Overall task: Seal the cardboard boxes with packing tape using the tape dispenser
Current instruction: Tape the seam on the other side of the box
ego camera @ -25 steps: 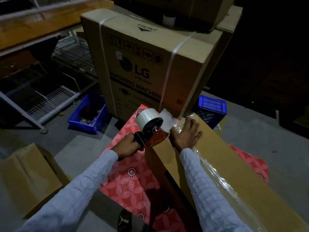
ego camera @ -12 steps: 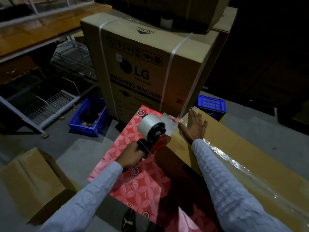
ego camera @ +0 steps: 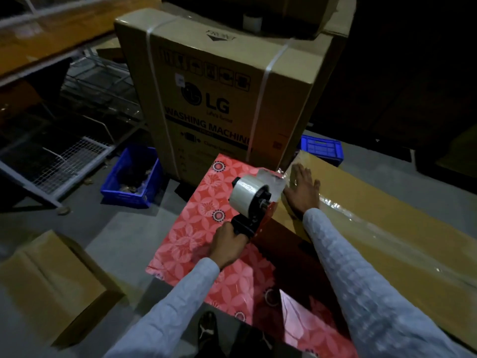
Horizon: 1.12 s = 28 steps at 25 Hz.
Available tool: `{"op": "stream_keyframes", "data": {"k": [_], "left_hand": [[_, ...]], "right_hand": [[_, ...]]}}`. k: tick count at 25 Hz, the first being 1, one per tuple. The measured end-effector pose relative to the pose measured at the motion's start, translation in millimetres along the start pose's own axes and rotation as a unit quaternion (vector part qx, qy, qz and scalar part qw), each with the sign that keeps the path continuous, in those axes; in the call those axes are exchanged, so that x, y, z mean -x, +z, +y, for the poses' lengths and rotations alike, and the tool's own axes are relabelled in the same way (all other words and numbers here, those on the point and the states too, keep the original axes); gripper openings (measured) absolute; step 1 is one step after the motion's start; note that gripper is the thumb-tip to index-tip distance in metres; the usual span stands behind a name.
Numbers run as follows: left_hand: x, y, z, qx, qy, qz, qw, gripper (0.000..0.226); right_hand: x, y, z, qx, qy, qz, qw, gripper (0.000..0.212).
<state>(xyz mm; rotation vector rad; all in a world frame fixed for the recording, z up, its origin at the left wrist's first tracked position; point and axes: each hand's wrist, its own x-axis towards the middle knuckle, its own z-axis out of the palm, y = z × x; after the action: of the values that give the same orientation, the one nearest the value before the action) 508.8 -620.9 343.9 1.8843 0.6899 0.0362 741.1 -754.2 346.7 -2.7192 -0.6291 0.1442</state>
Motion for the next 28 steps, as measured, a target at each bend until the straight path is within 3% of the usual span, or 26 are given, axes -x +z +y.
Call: {"op": "stream_keyframes", "data": {"k": [3,7,9,19,24,28], "left_hand": [[-1,-2,-10,0.042,-0.012,-0.026,0.999,0.039],[1,-10,-4,0.088,-0.029,-0.094,0.991,0.006],[3,-9,4,0.092,-0.020,-0.109,0.990,0.004],[9,0,12,0.115,-0.035,-0.052,0.991,0.004],[16,0,-30,0.081,-0.016,-0.042,0.996,0.026],[22,-4,-37,0.080,-0.013,-0.059,0.995,0.013]], "right_hand": [[38,10,-17,0.012,0.028,-0.019,0.999,0.080],[52,17,-25,0.005,0.080,-0.038,0.996,0.077],[50,14,-21,0.007,0.079,-0.046,0.996,0.076],[43,17,-17,-0.012,0.074,-0.042,0.996,0.075],[49,9,-21,-0.007,0.078,-0.039,0.996,0.072],[56,13,-26,0.018,0.075,-0.044,0.996,0.069]]}}
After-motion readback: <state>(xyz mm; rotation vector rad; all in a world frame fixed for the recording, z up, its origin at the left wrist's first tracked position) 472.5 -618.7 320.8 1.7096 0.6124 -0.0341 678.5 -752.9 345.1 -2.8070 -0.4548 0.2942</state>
